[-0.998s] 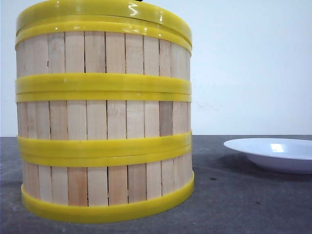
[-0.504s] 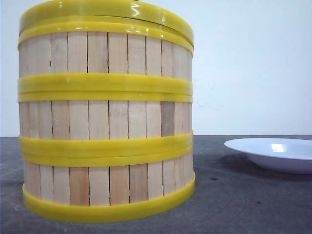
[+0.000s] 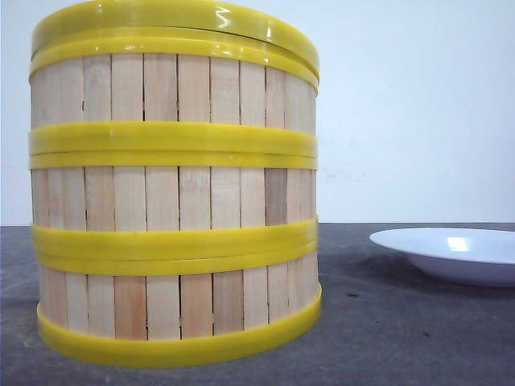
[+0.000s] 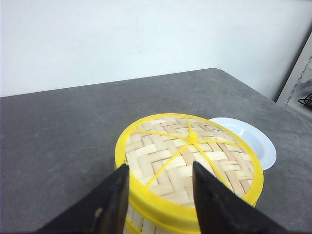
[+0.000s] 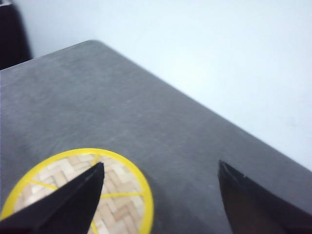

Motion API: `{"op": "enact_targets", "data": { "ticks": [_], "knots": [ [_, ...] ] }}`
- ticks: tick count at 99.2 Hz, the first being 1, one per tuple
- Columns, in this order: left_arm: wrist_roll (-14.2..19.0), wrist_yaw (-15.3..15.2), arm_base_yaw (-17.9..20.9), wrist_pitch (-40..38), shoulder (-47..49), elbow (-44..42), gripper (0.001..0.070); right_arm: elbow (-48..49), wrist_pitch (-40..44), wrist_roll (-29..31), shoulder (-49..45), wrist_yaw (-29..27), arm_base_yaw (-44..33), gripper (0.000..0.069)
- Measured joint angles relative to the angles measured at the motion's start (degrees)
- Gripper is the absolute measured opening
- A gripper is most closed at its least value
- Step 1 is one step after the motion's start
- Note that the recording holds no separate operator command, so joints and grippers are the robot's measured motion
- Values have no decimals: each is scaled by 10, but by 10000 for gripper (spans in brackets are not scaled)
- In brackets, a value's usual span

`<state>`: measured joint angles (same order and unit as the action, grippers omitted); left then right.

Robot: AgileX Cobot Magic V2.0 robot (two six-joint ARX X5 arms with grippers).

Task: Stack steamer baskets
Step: 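Open the right gripper and withdraw it from the lid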

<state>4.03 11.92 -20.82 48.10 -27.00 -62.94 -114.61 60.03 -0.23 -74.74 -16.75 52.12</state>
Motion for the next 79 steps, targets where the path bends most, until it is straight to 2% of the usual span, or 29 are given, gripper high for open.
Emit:
{"op": "enact_targets", "data": {
  "ticks": [15, 28, 51, 66, 79],
  "knots": [
    [-21, 0, 0, -9, 0, 5, 236, 17, 20, 0, 62, -43, 0, 458],
    [-39, 0, 0, -35, 5, 31, 236, 85, 17, 5, 127, -58, 0, 458],
    [-33, 3, 0, -96, 61, 138, 236, 315, -64, 39, 275, -103, 0, 458],
    [-28, 4, 0, -97, 87, 187, 236, 467, -108, 69, 374, -112, 0, 458],
    [-23, 4, 0, -96, 91, 203, 236, 559, -111, 99, 431, -118, 0, 458]
  ]
}}
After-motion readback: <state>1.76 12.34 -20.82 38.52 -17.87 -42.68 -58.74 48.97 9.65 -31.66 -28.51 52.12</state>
